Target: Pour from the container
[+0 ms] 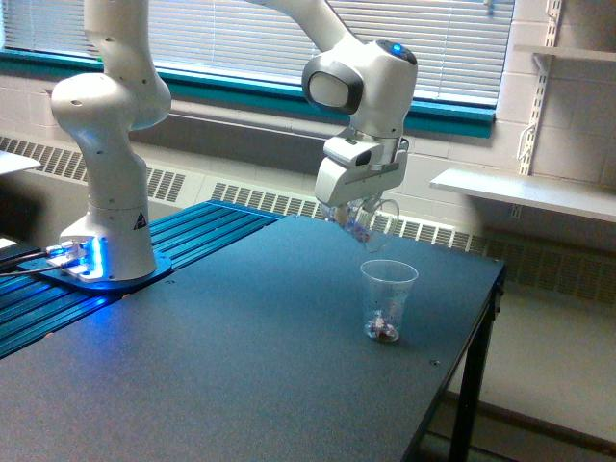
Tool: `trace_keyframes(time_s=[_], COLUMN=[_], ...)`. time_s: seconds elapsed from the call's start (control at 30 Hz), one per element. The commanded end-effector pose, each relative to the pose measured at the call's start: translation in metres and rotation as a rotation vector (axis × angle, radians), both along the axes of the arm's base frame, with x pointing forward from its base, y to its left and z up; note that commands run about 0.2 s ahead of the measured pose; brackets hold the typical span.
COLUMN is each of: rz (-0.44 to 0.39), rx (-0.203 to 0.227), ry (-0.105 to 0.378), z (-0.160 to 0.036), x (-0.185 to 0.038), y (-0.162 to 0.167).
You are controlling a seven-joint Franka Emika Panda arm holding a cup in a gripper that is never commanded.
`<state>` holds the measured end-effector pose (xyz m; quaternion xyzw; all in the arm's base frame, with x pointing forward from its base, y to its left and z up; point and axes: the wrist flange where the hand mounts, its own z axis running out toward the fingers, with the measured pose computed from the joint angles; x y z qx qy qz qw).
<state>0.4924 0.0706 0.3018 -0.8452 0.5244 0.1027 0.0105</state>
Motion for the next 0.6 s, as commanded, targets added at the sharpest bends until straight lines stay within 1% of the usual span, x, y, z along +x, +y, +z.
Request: trace_keyframes(time_s=[0.03, 0.23, 0.47, 0.6], rz=[-0.034, -0.058, -0.079, -0.077], rx=[0.019, 0.035, 0.052, 0.05], ry=[0.004, 0.015, 0.034, 0.041], z=[0.006, 0.006, 0.002, 0.001], x=[0.009, 0.014, 0.018, 0.02], y=[-0.018, -0.028, -0.037, -0.039])
